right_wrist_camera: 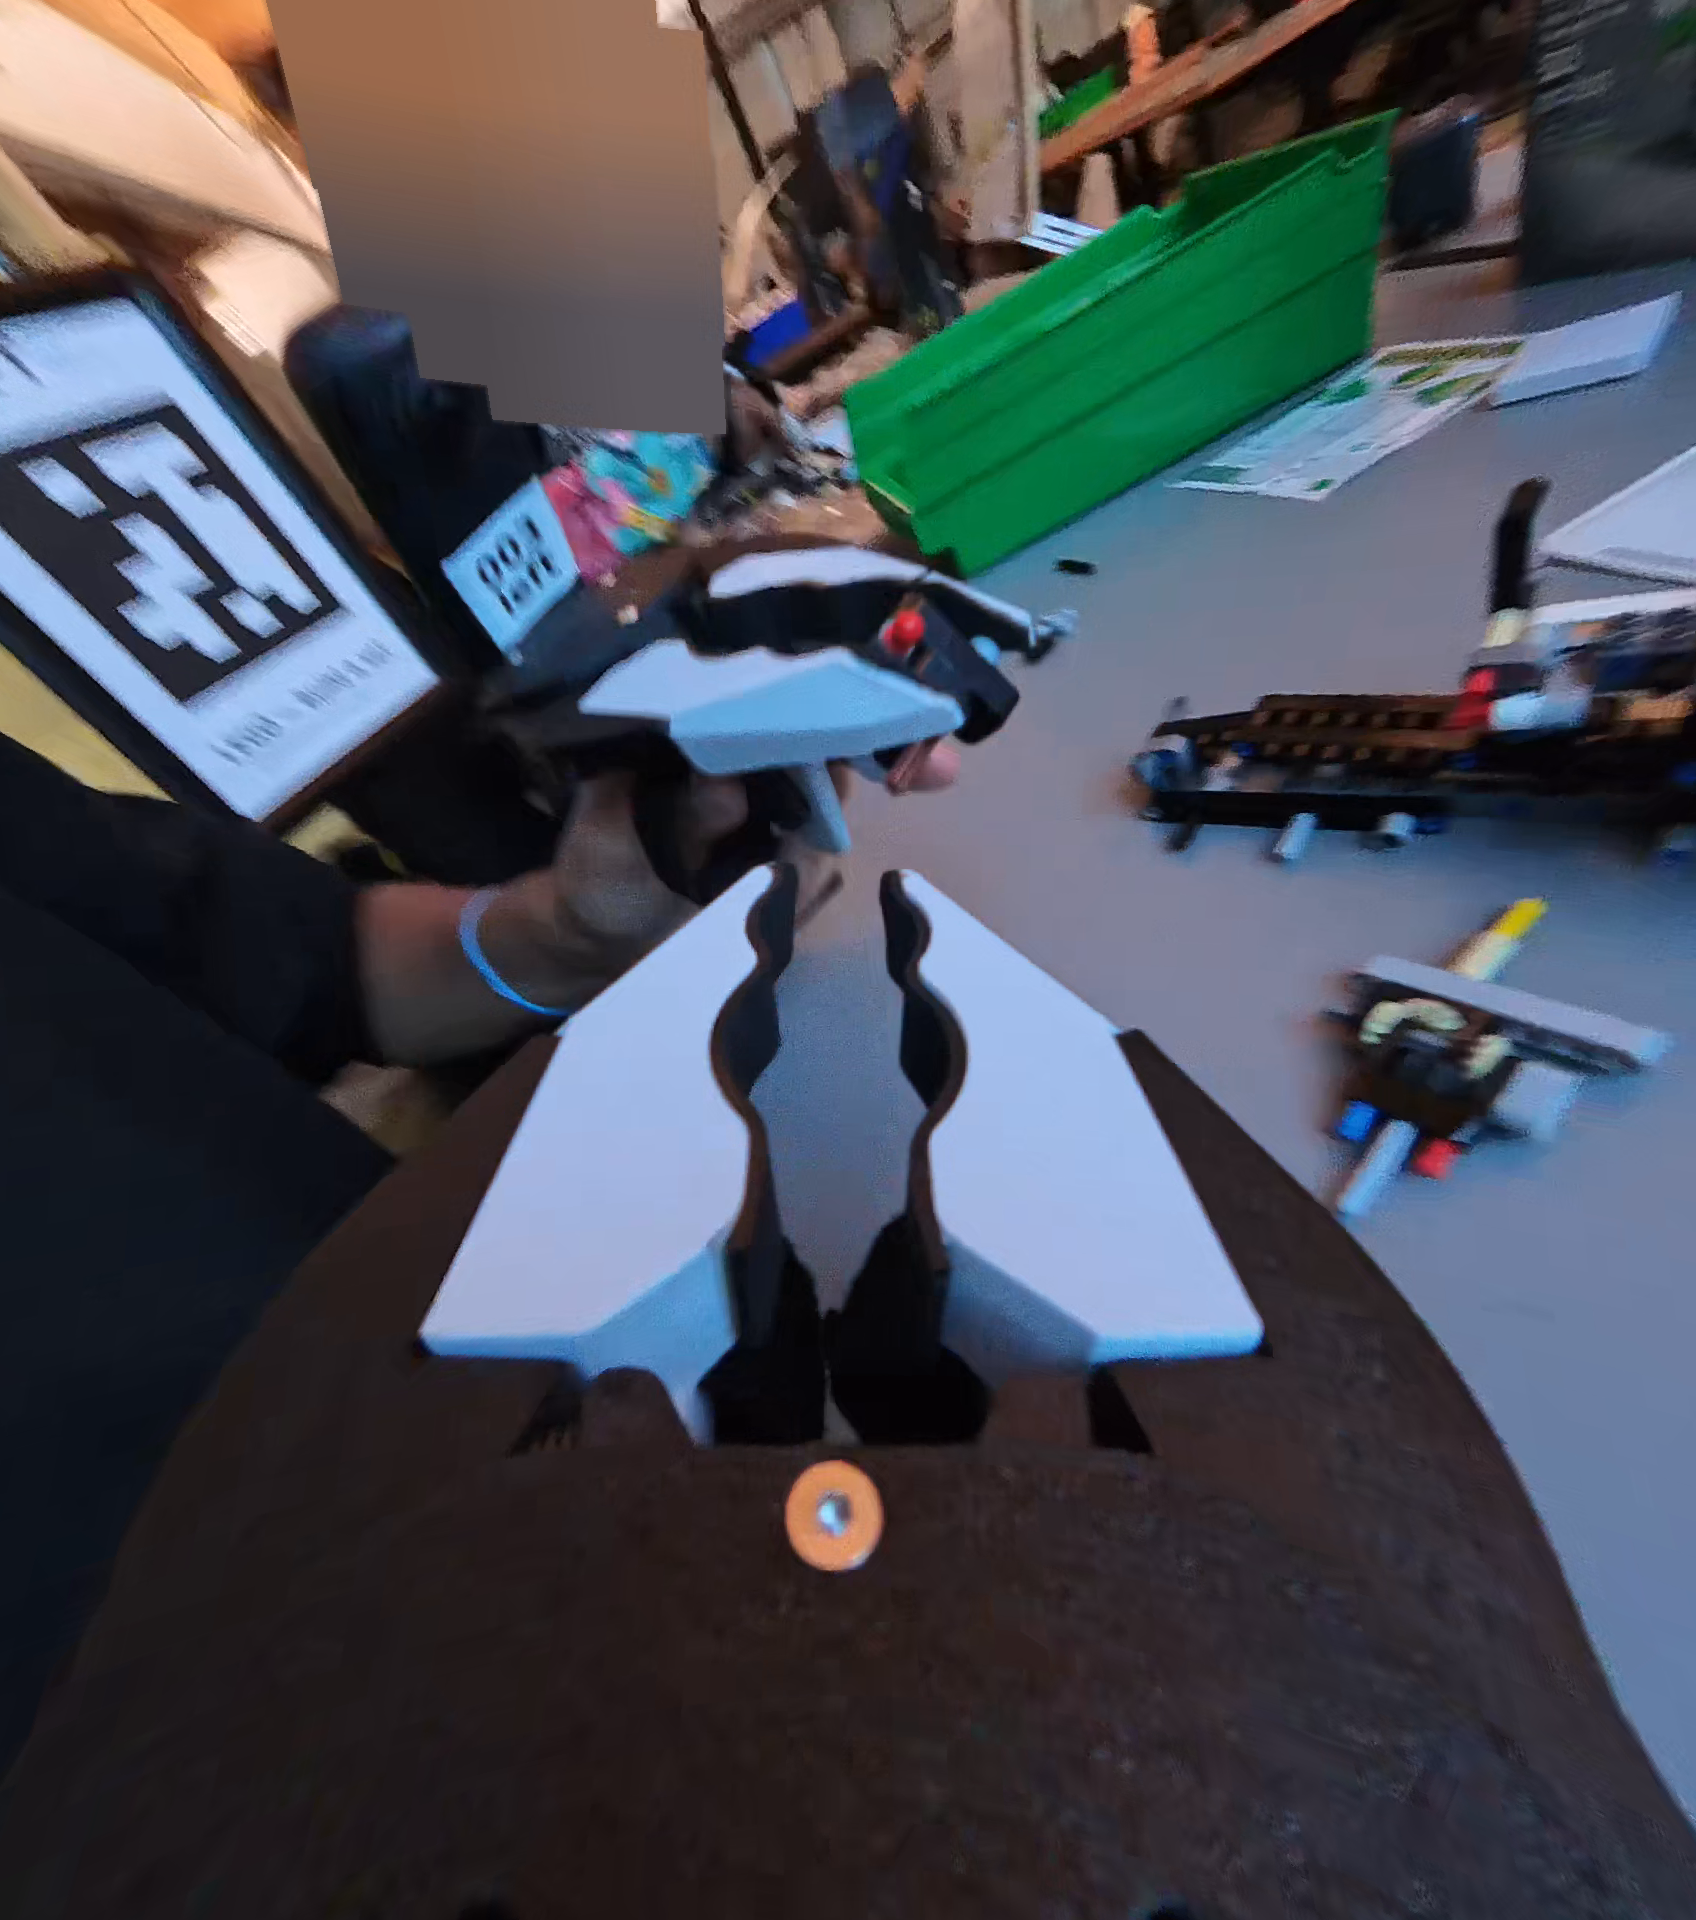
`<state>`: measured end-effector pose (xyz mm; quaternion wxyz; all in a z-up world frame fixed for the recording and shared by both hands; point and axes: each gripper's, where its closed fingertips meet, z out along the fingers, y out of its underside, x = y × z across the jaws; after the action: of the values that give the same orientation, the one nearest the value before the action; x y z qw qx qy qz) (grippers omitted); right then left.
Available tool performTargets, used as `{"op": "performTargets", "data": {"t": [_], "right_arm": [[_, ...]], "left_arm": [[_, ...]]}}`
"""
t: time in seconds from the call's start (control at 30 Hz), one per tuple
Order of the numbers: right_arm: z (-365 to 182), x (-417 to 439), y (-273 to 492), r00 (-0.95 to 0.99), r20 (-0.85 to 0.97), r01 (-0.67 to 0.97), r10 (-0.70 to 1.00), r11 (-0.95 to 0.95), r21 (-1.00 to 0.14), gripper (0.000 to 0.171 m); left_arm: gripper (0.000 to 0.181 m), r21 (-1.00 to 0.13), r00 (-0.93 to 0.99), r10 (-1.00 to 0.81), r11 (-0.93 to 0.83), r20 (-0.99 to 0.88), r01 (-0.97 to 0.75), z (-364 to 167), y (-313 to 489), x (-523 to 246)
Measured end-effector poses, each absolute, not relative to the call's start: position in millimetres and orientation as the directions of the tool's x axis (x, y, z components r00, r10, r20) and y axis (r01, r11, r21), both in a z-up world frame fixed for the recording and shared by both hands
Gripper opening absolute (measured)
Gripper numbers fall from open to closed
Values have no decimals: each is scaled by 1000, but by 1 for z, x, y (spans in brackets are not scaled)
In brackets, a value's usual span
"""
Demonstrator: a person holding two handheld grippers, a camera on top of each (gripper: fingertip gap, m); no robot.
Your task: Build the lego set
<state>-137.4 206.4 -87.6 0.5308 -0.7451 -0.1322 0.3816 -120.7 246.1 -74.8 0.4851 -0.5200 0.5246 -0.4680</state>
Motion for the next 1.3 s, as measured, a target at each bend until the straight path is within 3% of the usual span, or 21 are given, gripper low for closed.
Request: {"op": "performTargets", "data": {"t": [0.2, 0.33, 0.5, 0.6, 0.73, 0.87, 1.13, 1.3], "right_arm": [[-115, -133, 216, 840, -116, 107, 530, -371, -922, 16], [-121, -137, 228, 852, -131, 89, 506, -388, -918, 25], [-98, -149, 249, 893, 53, 187, 447, -260, -947, 16], [-109, -147, 251, 893, 122, 267, 433, -293, -918, 16], [-155, -134, 228, 848, 76, 363, 524, -471, -804, 23], [-183, -119, 229, 855, 102, 423, 509, -570, -705, 30], [-190, -126, 243, 880, 22, 358, 474, -634, -685, 22], [-186, -125, 246, 867, 71, 395, 493, -595, -700, 10]], "left_arm": [[19, -984, 150, -988, 7, -34, -176, -94, 288, -135], [20, -983, 136, -988, -91, 69, -161, -99, 288, -144], [20, -978, 126, -981, -165, 149, -127, -97, 281, -145], [20, -978, 157, -980, -147, 124, -146, -101, 287, -149], [19, -974, 249, -968, -44, -13, -224, -109, 312, -167], [20, -962, 227, -974, -77, 16, -261, -117, 312, -163], [20, -958, 215, -977, -65, 3, -279, -120, 311, -161], [20, -962, 201, -979, -89, 37, -256, -117, 310, -160]]}}
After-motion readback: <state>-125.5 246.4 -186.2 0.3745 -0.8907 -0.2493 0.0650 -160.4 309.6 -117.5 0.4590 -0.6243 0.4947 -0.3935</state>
